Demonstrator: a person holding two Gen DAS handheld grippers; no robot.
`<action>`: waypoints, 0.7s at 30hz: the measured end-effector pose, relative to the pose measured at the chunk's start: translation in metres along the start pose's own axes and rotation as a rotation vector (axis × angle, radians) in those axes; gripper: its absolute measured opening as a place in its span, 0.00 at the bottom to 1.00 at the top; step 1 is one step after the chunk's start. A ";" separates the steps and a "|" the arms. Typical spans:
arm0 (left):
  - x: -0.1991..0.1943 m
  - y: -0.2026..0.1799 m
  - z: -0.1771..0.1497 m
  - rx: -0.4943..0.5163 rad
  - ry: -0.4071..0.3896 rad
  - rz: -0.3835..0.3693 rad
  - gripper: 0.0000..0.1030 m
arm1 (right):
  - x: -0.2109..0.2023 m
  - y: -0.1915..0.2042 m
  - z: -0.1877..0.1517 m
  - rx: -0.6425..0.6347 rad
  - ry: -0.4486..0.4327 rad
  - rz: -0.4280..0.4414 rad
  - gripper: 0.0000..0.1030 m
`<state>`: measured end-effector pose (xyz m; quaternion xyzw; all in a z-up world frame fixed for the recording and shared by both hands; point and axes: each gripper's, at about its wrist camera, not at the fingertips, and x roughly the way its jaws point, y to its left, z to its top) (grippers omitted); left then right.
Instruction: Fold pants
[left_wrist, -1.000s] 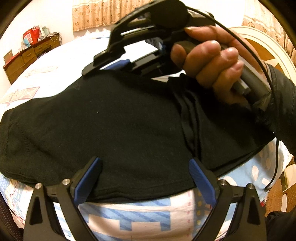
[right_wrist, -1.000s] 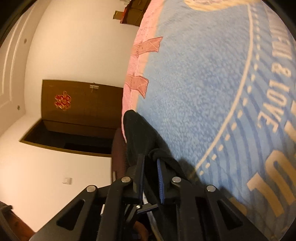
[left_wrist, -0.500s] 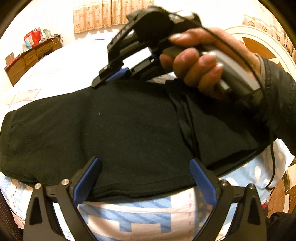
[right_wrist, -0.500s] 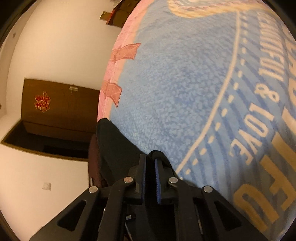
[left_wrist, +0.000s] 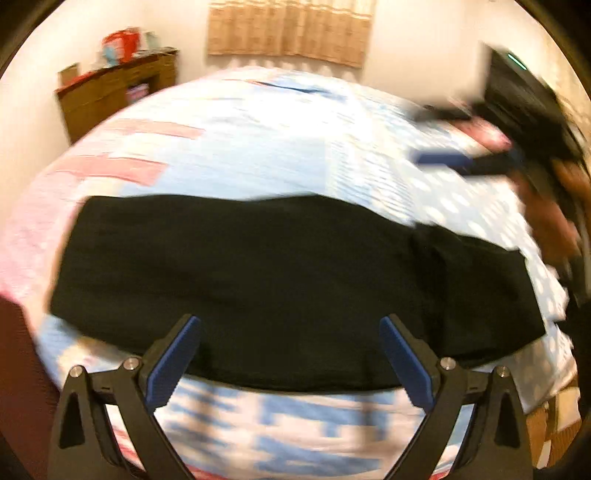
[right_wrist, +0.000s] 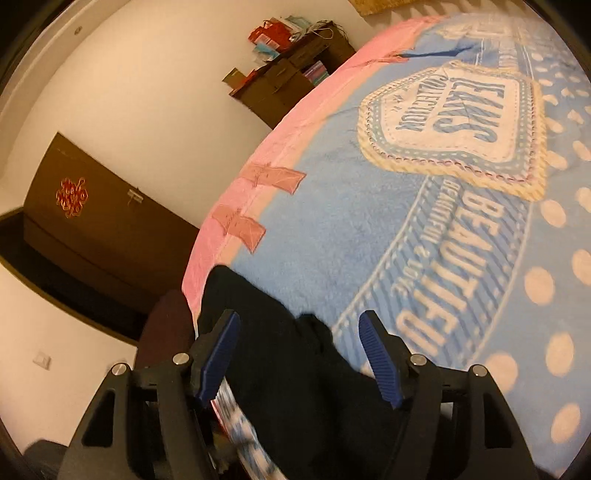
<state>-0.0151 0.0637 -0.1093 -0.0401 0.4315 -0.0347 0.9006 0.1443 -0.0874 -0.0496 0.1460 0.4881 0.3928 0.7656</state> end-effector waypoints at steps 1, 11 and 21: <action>-0.003 0.008 0.003 -0.002 -0.011 0.035 0.96 | 0.000 0.004 -0.009 -0.013 0.013 0.012 0.66; 0.008 0.122 0.034 -0.136 0.042 0.213 0.95 | -0.005 0.026 -0.092 -0.104 0.027 -0.023 0.66; 0.056 0.177 0.042 -0.239 0.154 0.092 0.68 | -0.006 0.010 -0.131 -0.072 0.040 -0.097 0.66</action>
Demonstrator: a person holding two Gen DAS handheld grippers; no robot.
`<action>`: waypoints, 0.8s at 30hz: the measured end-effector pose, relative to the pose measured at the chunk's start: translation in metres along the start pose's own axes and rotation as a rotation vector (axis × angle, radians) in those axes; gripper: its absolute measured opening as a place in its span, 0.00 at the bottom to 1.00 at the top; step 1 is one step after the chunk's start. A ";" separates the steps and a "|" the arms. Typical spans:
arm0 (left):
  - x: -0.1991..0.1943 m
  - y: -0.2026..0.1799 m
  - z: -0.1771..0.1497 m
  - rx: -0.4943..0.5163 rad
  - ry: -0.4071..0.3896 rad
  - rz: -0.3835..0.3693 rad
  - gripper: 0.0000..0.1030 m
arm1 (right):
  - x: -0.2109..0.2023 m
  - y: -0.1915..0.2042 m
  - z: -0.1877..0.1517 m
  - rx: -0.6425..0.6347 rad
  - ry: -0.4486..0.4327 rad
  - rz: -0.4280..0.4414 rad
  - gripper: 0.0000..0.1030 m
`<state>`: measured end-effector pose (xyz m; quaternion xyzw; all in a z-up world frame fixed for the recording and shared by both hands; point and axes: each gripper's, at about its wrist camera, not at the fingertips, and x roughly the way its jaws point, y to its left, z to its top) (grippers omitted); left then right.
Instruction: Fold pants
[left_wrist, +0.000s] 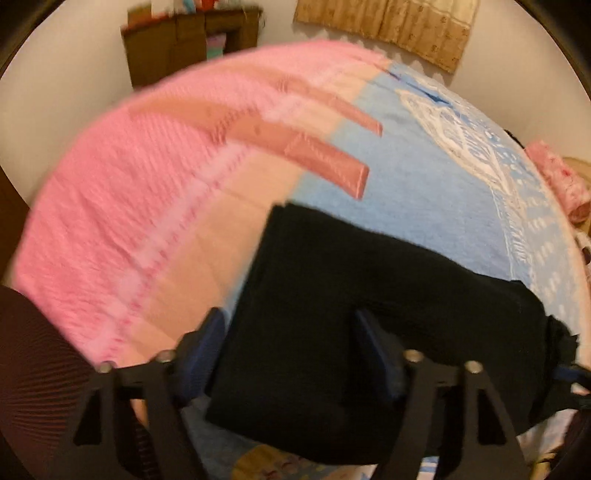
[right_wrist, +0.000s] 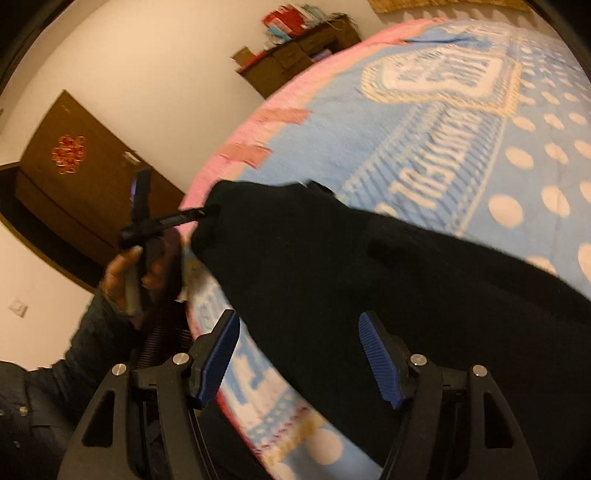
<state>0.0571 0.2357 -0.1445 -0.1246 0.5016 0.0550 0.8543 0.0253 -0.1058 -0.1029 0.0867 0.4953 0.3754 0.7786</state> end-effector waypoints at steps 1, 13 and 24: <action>0.002 0.002 -0.001 -0.007 -0.004 -0.009 0.68 | 0.004 -0.004 -0.002 0.012 0.006 -0.010 0.66; 0.011 -0.010 0.003 0.039 -0.005 0.018 0.61 | 0.008 -0.002 -0.006 0.003 -0.020 -0.035 0.67; -0.004 -0.034 -0.002 0.117 -0.042 0.049 0.22 | 0.008 -0.003 -0.009 0.012 -0.049 -0.048 0.67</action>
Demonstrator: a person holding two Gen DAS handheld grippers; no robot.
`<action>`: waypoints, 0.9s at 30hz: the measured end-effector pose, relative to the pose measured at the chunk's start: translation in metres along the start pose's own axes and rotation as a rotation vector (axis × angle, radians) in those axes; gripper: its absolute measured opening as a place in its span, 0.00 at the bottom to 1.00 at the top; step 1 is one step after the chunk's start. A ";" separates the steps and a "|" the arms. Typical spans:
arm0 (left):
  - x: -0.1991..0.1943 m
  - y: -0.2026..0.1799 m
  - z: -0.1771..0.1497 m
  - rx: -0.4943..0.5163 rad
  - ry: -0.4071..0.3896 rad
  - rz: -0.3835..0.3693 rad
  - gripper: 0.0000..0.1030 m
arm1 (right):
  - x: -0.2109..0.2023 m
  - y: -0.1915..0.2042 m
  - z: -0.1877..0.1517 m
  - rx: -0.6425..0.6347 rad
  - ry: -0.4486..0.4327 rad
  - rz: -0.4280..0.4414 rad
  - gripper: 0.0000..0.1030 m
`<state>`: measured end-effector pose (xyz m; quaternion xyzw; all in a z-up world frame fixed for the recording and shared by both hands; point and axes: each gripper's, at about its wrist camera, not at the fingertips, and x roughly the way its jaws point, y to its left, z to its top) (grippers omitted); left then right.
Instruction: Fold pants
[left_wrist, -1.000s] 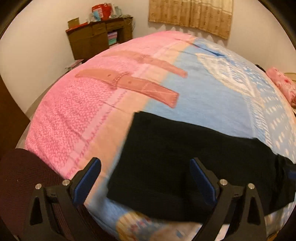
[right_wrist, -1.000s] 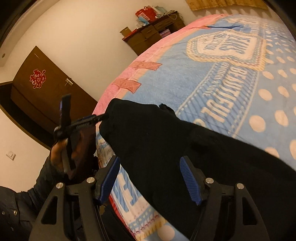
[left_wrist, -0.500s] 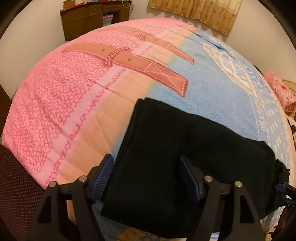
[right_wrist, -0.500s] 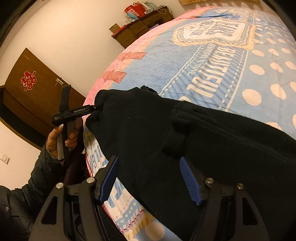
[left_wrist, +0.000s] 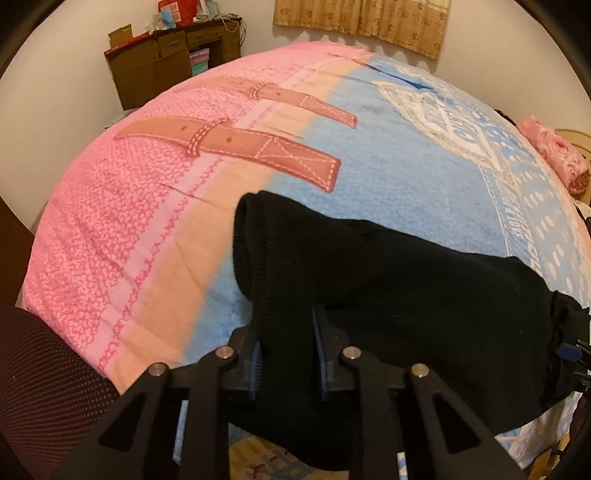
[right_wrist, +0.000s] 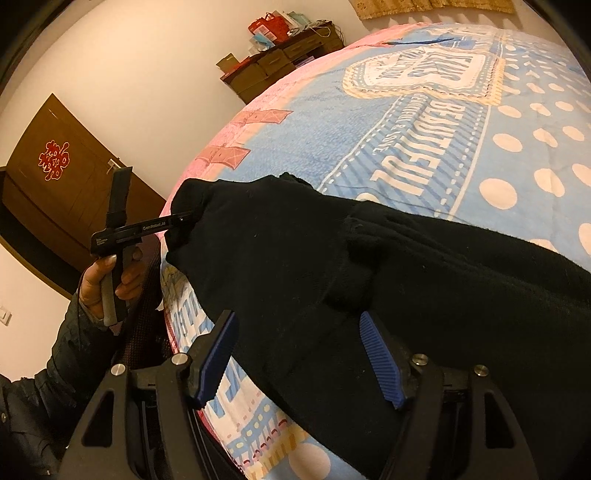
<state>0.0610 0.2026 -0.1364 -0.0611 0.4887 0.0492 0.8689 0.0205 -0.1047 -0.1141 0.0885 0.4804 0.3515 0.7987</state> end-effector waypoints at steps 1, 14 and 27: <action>-0.002 0.000 -0.001 0.000 -0.003 0.003 0.22 | 0.000 0.000 0.000 -0.001 -0.001 0.001 0.67; -0.079 -0.029 -0.006 0.083 -0.116 0.043 0.22 | -0.002 0.002 -0.005 -0.015 -0.031 -0.005 0.67; -0.166 -0.187 -0.012 0.305 -0.174 -0.199 0.22 | -0.107 -0.032 -0.060 0.119 -0.285 -0.016 0.67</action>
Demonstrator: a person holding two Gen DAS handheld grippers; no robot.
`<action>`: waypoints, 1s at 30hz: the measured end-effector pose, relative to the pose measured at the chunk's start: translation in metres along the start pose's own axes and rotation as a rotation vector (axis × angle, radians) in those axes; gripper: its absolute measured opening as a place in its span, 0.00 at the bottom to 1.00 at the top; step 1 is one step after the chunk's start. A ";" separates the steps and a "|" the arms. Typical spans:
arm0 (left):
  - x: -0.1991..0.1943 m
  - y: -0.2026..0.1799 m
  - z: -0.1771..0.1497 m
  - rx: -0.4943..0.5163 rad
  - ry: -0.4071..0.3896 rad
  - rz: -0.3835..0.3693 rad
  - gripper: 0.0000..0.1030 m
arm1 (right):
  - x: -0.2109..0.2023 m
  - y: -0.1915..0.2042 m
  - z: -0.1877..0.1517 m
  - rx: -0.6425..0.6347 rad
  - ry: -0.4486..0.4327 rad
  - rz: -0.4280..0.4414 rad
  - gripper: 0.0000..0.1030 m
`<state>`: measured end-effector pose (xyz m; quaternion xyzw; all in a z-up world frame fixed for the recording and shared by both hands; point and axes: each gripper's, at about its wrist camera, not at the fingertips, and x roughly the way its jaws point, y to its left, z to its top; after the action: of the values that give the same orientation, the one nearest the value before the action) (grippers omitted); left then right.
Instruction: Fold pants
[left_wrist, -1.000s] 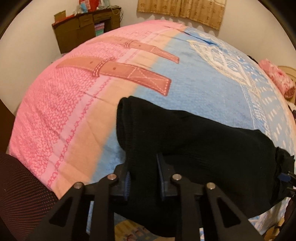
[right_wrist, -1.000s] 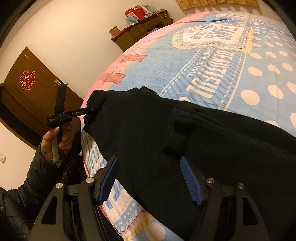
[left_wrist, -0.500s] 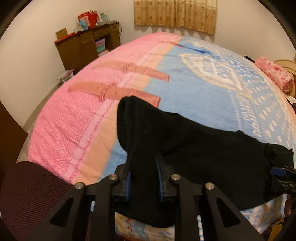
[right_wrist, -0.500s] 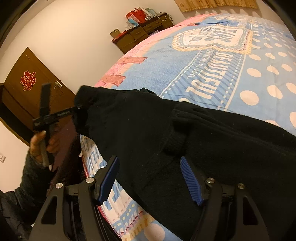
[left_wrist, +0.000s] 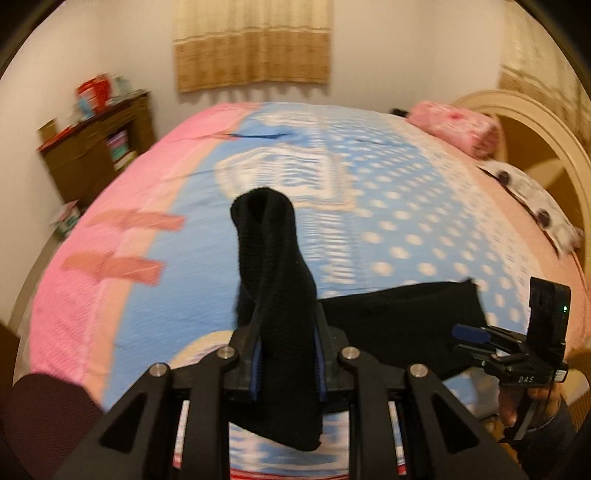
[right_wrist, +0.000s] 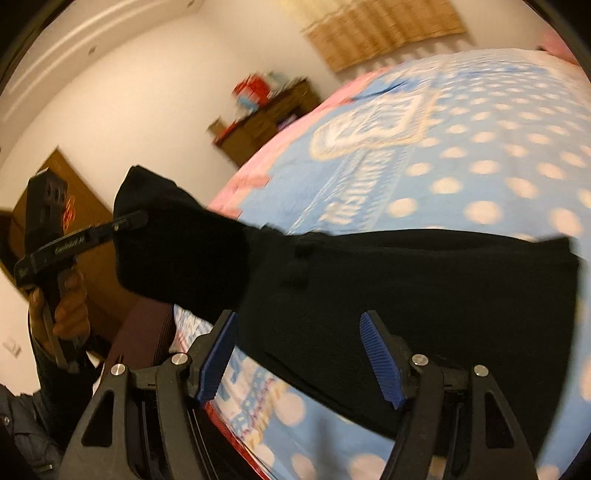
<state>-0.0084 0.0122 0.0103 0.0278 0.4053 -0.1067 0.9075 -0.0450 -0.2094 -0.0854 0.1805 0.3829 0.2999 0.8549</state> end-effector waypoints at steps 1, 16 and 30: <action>0.004 -0.011 0.002 0.013 0.008 -0.013 0.22 | -0.010 -0.006 -0.003 0.017 -0.025 -0.006 0.67; 0.099 -0.157 -0.012 0.179 0.150 -0.098 0.22 | -0.097 -0.085 -0.054 0.268 -0.220 -0.093 0.67; 0.136 -0.239 -0.023 0.306 0.176 -0.219 0.32 | -0.104 -0.110 -0.068 0.368 -0.248 -0.141 0.67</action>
<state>0.0114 -0.2407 -0.0977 0.1304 0.4628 -0.2624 0.8367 -0.1105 -0.3547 -0.1320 0.3416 0.3347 0.1400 0.8670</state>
